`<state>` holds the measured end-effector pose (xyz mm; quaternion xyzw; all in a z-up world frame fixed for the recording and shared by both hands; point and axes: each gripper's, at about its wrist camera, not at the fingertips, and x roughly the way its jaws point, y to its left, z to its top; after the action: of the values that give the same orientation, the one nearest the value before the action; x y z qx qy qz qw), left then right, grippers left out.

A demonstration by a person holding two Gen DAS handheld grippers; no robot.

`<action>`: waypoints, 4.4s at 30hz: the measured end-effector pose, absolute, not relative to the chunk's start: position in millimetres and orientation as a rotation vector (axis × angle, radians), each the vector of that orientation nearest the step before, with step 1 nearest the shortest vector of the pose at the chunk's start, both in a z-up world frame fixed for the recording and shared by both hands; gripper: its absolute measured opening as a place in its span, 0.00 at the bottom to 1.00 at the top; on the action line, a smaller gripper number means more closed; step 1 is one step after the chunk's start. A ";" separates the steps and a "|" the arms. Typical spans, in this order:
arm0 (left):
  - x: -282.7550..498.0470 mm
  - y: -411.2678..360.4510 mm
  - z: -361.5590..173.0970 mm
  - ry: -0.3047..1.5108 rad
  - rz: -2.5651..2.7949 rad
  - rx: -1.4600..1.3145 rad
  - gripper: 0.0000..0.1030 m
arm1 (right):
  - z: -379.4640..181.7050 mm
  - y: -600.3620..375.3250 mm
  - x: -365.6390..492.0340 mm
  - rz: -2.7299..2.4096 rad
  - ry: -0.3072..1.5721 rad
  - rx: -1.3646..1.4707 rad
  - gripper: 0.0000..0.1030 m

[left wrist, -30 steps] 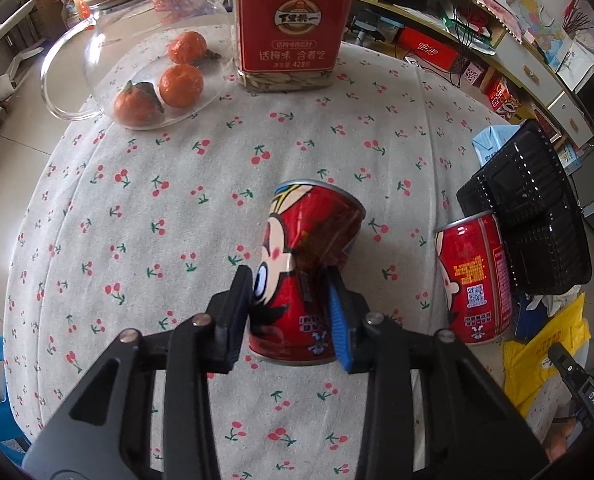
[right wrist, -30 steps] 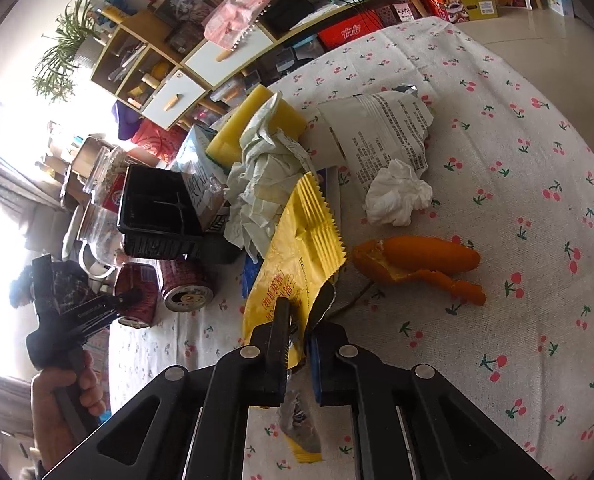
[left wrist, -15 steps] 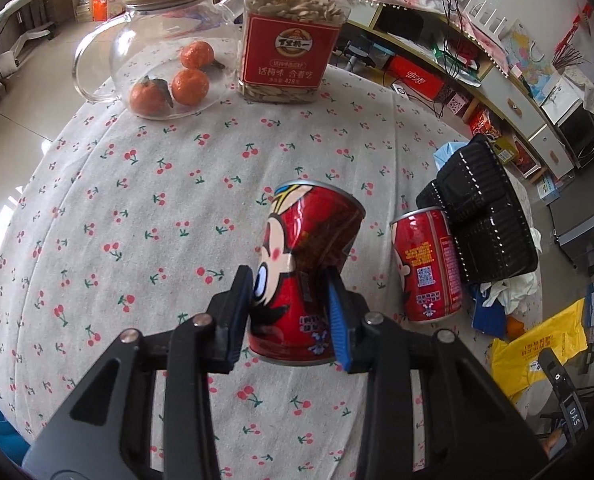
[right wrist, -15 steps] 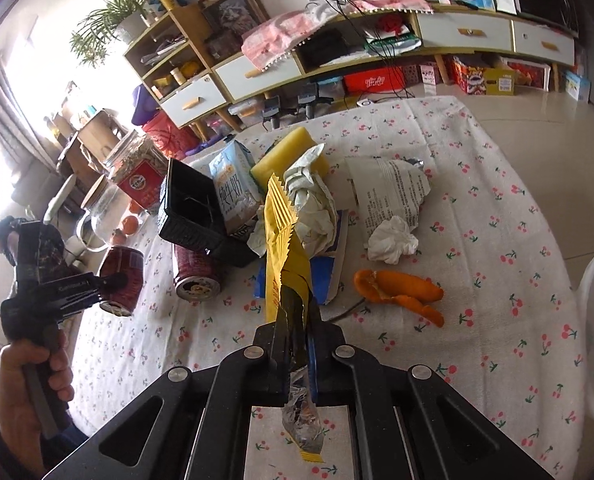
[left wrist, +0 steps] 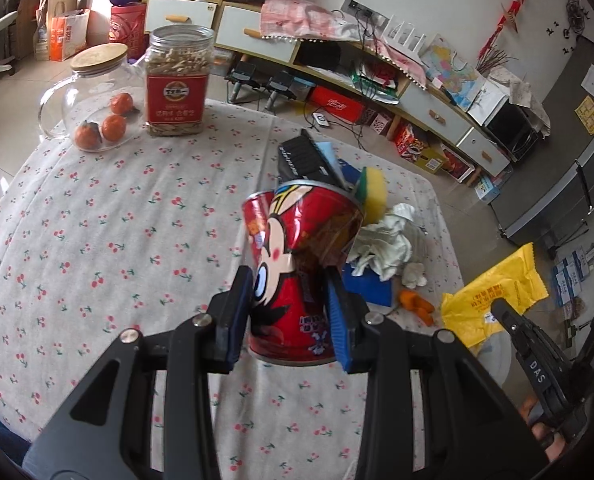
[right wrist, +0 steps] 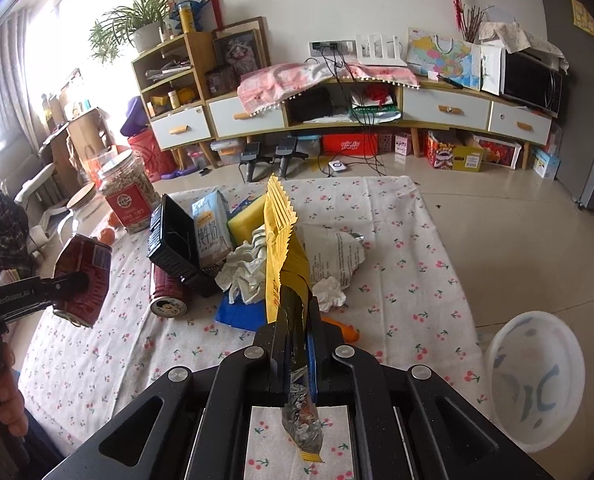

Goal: Collect trash
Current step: 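Carry the can and wrapper to the white basin and release both, then grasp the red can with the left tool while the right tool grasps the orange peel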

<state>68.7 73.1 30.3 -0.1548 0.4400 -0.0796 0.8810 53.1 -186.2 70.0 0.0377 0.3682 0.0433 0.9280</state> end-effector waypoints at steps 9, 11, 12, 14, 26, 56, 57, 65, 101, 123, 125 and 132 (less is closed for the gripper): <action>67.7 -23.6 21.3 0.987 -0.360 -0.320 0.37 | 94.1 -233.6 40.5 -0.018 0.674 0.084 0.06; 69.0 -45.0 19.1 1.004 -0.404 -0.324 0.37 | 99.9 -250.8 38.9 -0.062 0.658 0.090 0.06; 69.4 -56.2 17.8 1.011 -0.424 -0.324 0.37 | 101.7 -259.7 38.1 -0.090 0.653 0.088 0.06; 68.9 -78.0 13.7 1.025 -0.460 -0.326 0.37 | 103.2 -277.6 37.2 -0.133 0.657 0.090 0.06; 84.7 -186.0 -1.9 1.086 -0.611 -0.311 0.37 | 58.9 -403.5 42.2 -0.411 0.922 0.105 0.06; 81.8 -331.4 -73.8 1.243 -0.595 -0.010 0.36 | 42.5 -507.9 -6.7 -0.610 0.920 0.548 0.60; 77.7 -340.2 -72.3 1.215 -0.590 0.055 0.36 | 43.7 -511.9 -8.2 -0.613 0.904 0.576 0.60; 54.6 -364.9 -75.6 1.200 -0.581 0.250 0.24 | 53.5 -535.4 -25.2 -0.625 0.812 0.709 0.60; 122.3 62.3 -11.2 1.060 -0.018 -0.375 0.62 | 9.3 -288.0 107.2 -0.015 1.081 0.141 0.64; 162.7 86.1 -36.6 1.065 -0.111 -0.485 0.65 | -39.5 -191.0 130.8 0.212 1.113 -0.068 0.30; 155.8 95.3 -36.4 1.053 -0.113 -0.505 0.65 | -38.6 -188.5 127.5 0.221 1.108 -0.076 0.21; 147.3 109.2 -35.8 1.042 -0.114 -0.528 0.65 | -26.7 -190.1 119.2 0.246 1.095 -0.019 0.13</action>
<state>147.3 109.2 -35.8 -0.2492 0.4917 -0.0536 0.8326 119.2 -190.1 -26.7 -0.0090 0.5191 0.1168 0.8466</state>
